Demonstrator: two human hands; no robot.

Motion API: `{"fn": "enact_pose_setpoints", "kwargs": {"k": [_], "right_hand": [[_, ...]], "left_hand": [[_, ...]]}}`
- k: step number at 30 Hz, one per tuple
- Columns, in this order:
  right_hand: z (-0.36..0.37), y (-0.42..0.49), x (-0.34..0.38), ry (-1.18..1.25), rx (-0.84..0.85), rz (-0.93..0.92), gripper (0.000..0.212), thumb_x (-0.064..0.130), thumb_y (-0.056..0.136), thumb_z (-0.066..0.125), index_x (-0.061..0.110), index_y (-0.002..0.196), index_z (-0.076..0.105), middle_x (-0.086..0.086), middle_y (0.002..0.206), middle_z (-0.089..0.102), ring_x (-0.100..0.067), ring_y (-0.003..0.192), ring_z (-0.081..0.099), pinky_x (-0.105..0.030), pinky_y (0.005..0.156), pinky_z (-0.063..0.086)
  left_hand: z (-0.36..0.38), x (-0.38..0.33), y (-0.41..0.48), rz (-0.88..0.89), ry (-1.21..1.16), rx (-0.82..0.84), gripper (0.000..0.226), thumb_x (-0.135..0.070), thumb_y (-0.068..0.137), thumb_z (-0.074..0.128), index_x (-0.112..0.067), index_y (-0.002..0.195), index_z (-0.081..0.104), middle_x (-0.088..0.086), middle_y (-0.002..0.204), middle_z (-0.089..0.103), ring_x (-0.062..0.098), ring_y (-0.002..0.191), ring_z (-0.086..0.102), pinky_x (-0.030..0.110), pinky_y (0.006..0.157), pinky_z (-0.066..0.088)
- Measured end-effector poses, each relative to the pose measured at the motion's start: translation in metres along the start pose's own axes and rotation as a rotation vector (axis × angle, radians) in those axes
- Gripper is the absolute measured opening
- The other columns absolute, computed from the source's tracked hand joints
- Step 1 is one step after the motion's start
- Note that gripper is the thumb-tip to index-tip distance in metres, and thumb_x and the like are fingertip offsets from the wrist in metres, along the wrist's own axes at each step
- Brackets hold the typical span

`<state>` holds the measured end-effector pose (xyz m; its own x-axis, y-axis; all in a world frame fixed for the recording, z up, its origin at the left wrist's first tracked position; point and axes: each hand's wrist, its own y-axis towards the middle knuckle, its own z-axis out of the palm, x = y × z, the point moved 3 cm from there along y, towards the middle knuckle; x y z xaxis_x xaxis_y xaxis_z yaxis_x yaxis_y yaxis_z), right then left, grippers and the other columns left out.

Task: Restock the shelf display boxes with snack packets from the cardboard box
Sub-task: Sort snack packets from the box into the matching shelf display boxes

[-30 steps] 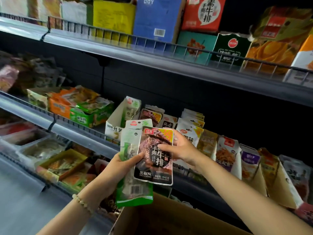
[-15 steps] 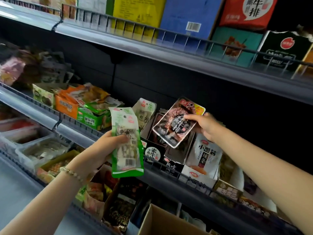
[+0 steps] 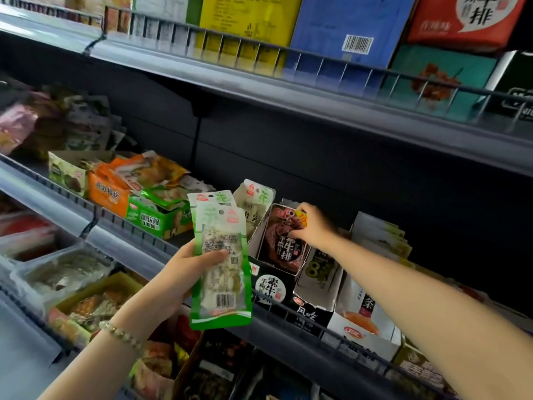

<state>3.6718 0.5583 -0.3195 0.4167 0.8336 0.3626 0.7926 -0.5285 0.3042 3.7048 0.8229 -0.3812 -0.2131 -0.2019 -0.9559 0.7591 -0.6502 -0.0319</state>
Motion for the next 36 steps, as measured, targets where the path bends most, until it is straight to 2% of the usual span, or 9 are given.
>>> {"fn": "enact_pose_setpoints", "kwargs": {"k": [8, 10, 12, 16, 19, 24, 28, 32, 36], "right_hand": [[-0.001, -0.01, 0.004, -0.282, -0.069, -0.149, 0.05, 0.029, 0.075, 0.08, 0.017, 0.113, 0.05, -0.003, 0.116, 0.058, -0.022, 0.102, 0.055, -0.031, 0.075, 0.046], [-0.009, -0.022, 0.013, -0.177, -0.162, -0.161, 0.039, 0.03, 0.082, 0.073, 0.018, 0.112, 0.051, 0.0, 0.112, 0.056, -0.018, 0.098, 0.054, -0.029, 0.071, 0.044], [-0.016, -0.04, 0.028, 0.126, -0.198, -0.168, 0.022, 0.034, 0.089, 0.064, 0.019, 0.102, 0.054, 0.004, 0.101, 0.058, -0.013, 0.089, 0.056, -0.029, 0.072, 0.047], [-0.012, -0.115, 0.063, 0.681, 0.268, -0.11, 0.03, 0.046, 0.088, 0.056, 0.019, 0.102, 0.057, 0.003, 0.098, 0.063, -0.013, 0.083, 0.062, -0.026, 0.072, 0.053], [-0.001, -0.164, 0.062, 0.794, 0.402, 0.007, 0.058, 0.049, 0.071, 0.075, 0.026, 0.12, 0.054, 0.005, 0.119, 0.063, -0.013, 0.107, 0.063, -0.031, 0.088, 0.055], [-0.017, -0.202, 0.047, 0.969, 0.358, 0.122, 0.05, 0.029, 0.066, 0.078, 0.014, 0.112, 0.063, -0.002, 0.104, 0.073, -0.015, 0.098, 0.069, -0.031, 0.088, 0.056], [-0.051, -0.216, 0.029, 0.982, 0.163, 0.058, 0.028, 0.019, 0.074, 0.076, 0.019, 0.101, 0.067, 0.0, 0.1, 0.074, -0.014, 0.094, 0.07, -0.027, 0.08, 0.057], [-0.08, -0.218, 0.012, 1.03, -0.019, 0.044, 0.022, 0.018, 0.08, 0.073, 0.026, 0.1, 0.067, 0.005, 0.099, 0.074, -0.012, 0.094, 0.07, -0.025, 0.079, 0.056], [-0.104, -0.22, 0.0, 0.785, -0.237, -0.046, 0.022, 0.026, 0.085, 0.069, 0.025, 0.107, 0.067, 0.013, 0.1, 0.072, 0.0, 0.096, 0.065, -0.016, 0.082, 0.051]], "left_hand": [[0.005, 0.008, -0.004, -0.007, -0.004, 0.008, 0.021, -0.011, 0.089, 0.064, -0.013, 0.109, 0.057, 0.01, 0.087, 0.076, 0.024, 0.07, 0.073, 0.034, 0.058, 0.057], [0.008, 0.006, -0.008, 0.022, -0.004, -0.01, 0.023, -0.013, 0.087, 0.065, -0.013, 0.109, 0.057, 0.01, 0.088, 0.076, 0.025, 0.07, 0.073, 0.035, 0.057, 0.058], [0.011, 0.004, -0.013, 0.062, -0.027, -0.05, 0.022, -0.015, 0.086, 0.067, -0.014, 0.106, 0.058, 0.008, 0.084, 0.076, 0.025, 0.068, 0.073, 0.033, 0.052, 0.057], [0.023, -0.004, -0.026, 0.165, -0.019, -0.113, 0.025, -0.019, 0.083, 0.07, -0.016, 0.106, 0.063, 0.005, 0.088, 0.076, 0.024, 0.076, 0.074, 0.037, 0.063, 0.06], [0.041, -0.007, -0.041, 0.236, 0.028, -0.111, 0.027, -0.022, 0.08, 0.072, -0.019, 0.106, 0.065, 0.0, 0.092, 0.076, 0.02, 0.084, 0.073, 0.042, 0.077, 0.059], [0.07, -0.014, -0.067, 0.361, 0.113, -0.085, 0.015, -0.028, 0.089, 0.06, -0.017, 0.098, 0.064, -0.002, 0.086, 0.076, 0.014, 0.078, 0.073, 0.024, 0.061, 0.058], [0.072, -0.016, -0.075, 0.356, 0.093, -0.133, 0.027, -0.031, 0.1, 0.041, -0.017, 0.097, 0.063, 0.007, 0.093, 0.074, 0.017, 0.082, 0.072, 0.037, 0.072, 0.06], [0.079, -0.008, -0.087, 0.257, 0.01, -0.134, 0.023, -0.029, 0.101, 0.041, -0.019, 0.107, 0.061, 0.008, 0.101, 0.072, 0.023, 0.086, 0.072, 0.037, 0.062, 0.061], [0.095, -0.011, -0.098, 0.282, 0.039, -0.1, 0.025, -0.033, 0.101, 0.037, -0.026, 0.112, 0.058, 0.007, 0.103, 0.072, 0.024, 0.09, 0.072, 0.047, 0.078, 0.059]]}}
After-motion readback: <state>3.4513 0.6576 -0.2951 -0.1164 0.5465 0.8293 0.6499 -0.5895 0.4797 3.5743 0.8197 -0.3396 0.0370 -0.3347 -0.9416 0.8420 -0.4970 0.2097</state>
